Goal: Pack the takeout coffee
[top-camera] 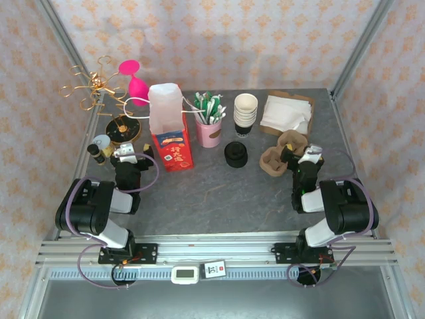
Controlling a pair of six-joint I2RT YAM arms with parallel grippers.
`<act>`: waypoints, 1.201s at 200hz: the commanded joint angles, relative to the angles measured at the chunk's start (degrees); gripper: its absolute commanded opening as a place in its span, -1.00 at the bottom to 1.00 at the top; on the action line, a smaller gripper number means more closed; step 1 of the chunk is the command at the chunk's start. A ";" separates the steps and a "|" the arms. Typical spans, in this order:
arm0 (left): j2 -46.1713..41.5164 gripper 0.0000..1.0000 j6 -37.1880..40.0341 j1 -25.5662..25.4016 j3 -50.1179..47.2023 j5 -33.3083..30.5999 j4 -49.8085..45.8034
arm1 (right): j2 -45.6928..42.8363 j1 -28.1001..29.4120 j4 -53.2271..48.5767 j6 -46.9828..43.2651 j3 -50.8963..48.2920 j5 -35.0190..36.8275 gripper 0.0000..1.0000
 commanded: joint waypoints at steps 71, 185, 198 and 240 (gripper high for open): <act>0.65 0.99 0.43 0.60 1.11 1.00 2.88 | 0.29 -0.24 2.57 -0.89 1.12 1.44 0.99; 0.65 0.99 0.42 0.61 1.07 1.04 2.91 | 0.33 -0.24 2.53 -0.83 1.14 1.45 0.99; 0.65 0.99 0.54 0.60 0.98 1.08 2.91 | 0.32 -0.24 2.62 -0.83 1.06 1.44 0.99; -1.68 0.99 0.53 0.60 -0.38 1.79 3.69 | -1.64 -0.24 2.69 -0.42 0.06 1.88 0.99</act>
